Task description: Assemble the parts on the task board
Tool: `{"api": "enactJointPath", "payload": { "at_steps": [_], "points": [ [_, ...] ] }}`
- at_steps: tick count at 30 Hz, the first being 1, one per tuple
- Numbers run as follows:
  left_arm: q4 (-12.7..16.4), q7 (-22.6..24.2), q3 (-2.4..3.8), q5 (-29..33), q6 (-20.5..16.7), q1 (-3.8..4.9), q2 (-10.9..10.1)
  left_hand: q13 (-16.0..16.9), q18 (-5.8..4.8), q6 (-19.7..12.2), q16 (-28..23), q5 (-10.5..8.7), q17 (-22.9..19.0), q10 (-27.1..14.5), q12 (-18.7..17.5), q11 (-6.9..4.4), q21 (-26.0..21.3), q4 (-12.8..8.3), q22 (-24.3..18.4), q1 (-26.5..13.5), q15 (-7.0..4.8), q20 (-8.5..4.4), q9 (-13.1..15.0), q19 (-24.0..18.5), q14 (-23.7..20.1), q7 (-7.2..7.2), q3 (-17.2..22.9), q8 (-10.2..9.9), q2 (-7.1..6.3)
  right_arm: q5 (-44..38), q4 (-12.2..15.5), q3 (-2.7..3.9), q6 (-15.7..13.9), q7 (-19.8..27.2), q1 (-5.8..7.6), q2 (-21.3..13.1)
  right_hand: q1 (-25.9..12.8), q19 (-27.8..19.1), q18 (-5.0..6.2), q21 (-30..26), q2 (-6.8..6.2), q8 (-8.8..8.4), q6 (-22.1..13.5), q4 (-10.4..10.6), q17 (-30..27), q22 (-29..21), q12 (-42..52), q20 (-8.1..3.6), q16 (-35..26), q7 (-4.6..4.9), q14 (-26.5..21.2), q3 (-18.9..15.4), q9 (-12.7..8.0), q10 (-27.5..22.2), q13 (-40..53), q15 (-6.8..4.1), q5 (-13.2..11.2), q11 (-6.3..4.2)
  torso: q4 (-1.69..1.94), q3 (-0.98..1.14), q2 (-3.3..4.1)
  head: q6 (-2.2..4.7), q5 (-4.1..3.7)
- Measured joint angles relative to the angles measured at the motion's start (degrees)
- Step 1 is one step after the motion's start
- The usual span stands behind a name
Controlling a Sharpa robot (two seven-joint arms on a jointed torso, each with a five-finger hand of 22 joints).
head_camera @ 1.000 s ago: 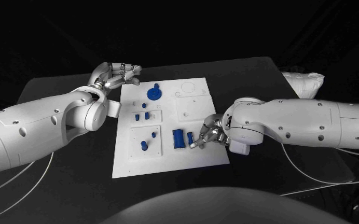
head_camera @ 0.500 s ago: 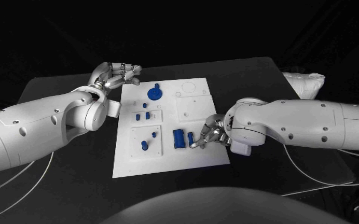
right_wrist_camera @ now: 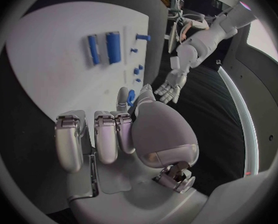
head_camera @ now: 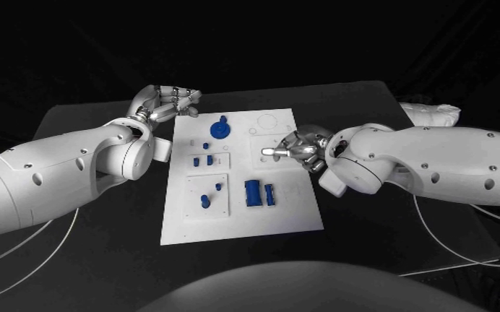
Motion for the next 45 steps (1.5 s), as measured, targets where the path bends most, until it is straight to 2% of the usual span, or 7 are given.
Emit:
{"api": "enactJointPath", "payload": {
  "at_steps": [7, 13, 20, 28, 31, 40, 45],
  "points": [
    [1.91, 2.42, 0.0, 0.23, -1.78, -0.25, -0.9, 0.0, 0.0, -1.37, -0.09, 0.0, -0.52, -1.69, 0.0, 0.63, -1.22, 0.11, -0.89, -1.77, 0.71, 0.25, -0.16, -0.25, -1.86, 0.72, -1.08, 0.0, 0.75, 10.55, -5.99, 0.08, -7.5, 20.64, 0.23, 4.97, 1.52, -32.73, 7.66, -39.39, 1.56, -13.95, -10.09, 1.53, -15.63, -4.87, -24.3, 5.18, -29.49, 5.8, -25.2, -2.91, -12.24, -26.64, -7.15, 5.55, 1.09, 6.08, -0.05, 0.03, 0.0, 0.0, 1.65],
    [4.27, 6.7, 0.0, 1.53, -4.11, -0.73, -1.42, -0.05, 0.0, -4.29, -3.7, -0.78, -3.75, -5.9, -0.29, 1.98, -3.61, 0.11, -5.44, -5.67, 3.15, 2.22, -0.81, -8.68, -11.04, 1.92, -0.63, 0.35, -1.88, 15.56, -11.39, 0.66, -7.96, 34.41, -0.89, 9.26, -4.32, -53.12, 6.08, -69.34, 1.29, -22.98, -22.25, 1.08, -38.19, -21.63, -61.88, 9.87, -60.82, 6.4, -50.87, -5.98, -22.46, -53.35, -34.66, 14.03, -0.42, 13.67, -0.12, 0.03, 0.02, 0.0, 2.92],
    [6.5, 11.59, 0.02, 3.83, -5.78, -1.75, -1.94, -0.2, 0.0, -11.61, -7.65, -1.52, -8.82, -17.31, -0.61, 1.29, -4.68, 0.57, -17.0, -10.97, 2.71, 1.44, -1.6, -30.22, -24.95, 0.83, -0.17, -0.67, -11.53, 19.8, -14.51, 1.11, -5.74, 43.55, -1.91, 12.18, -17.09, -76.56, 4.87, -87.08, -10.12, -30.88, -42.45, 2.07, -52.52, -51.4, -75.56, 9.48, -76.69, 1.11, -73.97, 4.97, -36.5, -73.69, -47.55, 11.09, -1.6, 10.36, -0.08, 0.03, 0.08, 1.49, 4.08],
    [7.03, 12.9, 0.57, 4.64, -6.22, -2.36, -2.12, -1.62, -1.1, -18.78, -9.58, -2.9, -11.18, -26.52, -2.12, -0.39, -6.06, -1.58, -24.85, -20.14, 1.0, -1.16, -2.9, -39.87, -32.17, -0.86, -0.2, -2.51, -11.78, 21.28, -15.05, 1.64, -5.0, 45.67, -2.27, 12.49, -45.41, -83.91, -0.04, -89.54, -6.48, -34.97, -49.78, -6.98, -65.78, -66.74, -83.48, 2.77, -84.34, -3.03, -82.46, 11.92, -45.23, -81.67, -63.19, 4.3, -4.37, 2.56, -0.01, 0.01, 0.04, 2.47, 4.2],
    [7.79, 12.55, 2.59, 4.82, -6.73, -3.66, -2.5, -2.49, -1.67, -23.39, -11.43, -4.67, -12.64, -31.08, -3.0, -1.39, -6.45, -3.53, -26.96, -27.87, 0.13, -2.68, -3.92, -41.81, -35.25, -2.12, 0.95, -3.98, -10.22, 21.78, -14.96, 3.23, -5.61, 45.64, -3.36, 12.34, -56.79, -84.01, -0.04, -89.54, -6.31, -34.98, -50.31, -12.68, -71.25, -72.65, -89.18, -2.22, -89.35, -3.08, -83.76, 12.04, -50.92, -83.95, -68.74, 3.61, -4.37, 0.81, -0.02, 0.0, -0.09, 2.99, 4.33],
    [12.85, 10.19, 11.78, 7.37, -12.39, -10.91, -4.19, -3.41, -3.31, -32.94, -15.2, -8.41, -15.66, -40.39, -3.6, -5.07, -7.18, -7.71, -31.31, -43.8, -4.01, -5.82, -5.0, -45.75, -41.56, -4.77, 3.9, -5.33, -7.11, 27.54, -14.29, 11.19, -12.08, 46.98, -9.7, 11.27, -68.97, -84.01, -0.03, -89.54, -6.29, -34.98, -50.31, -14.71, -74.86, -74.85, -89.65, -2.39, -89.64, -3.08, -83.75, 12.03, -51.86, -83.96, -74.88, 3.61, -4.37, 0.8, -0.18, 0.23, -1.57, 7.75, 5.72],
    [13.98, 8.85, 13.48, 8.95, -15.62, -12.34, -4.61, -3.55, -4.05, -36.92, -16.94, -9.99, -17.08, -44.54, -3.89, -6.8, -7.18, -9.55, -33.2, -50.72, -4.99, -7.6, -5.13, -47.54, -44.38, -7.6, 6.41, -5.55, -5.78, 31.22, -14.11, 13.16, -16.18, 48.08, -11.45, 10.95, -69.09, -84.02, -0.04, -89.53, -6.32, -34.98, -50.31, -14.71, -74.89, -74.87, -89.65, -2.38, -89.64, -3.08, -83.75, 12.03, -51.87, -83.96, -74.91, 3.61, -4.37, 0.8, -0.31, 0.41, -2.91, 11.71, 6.8]
  ]
}}
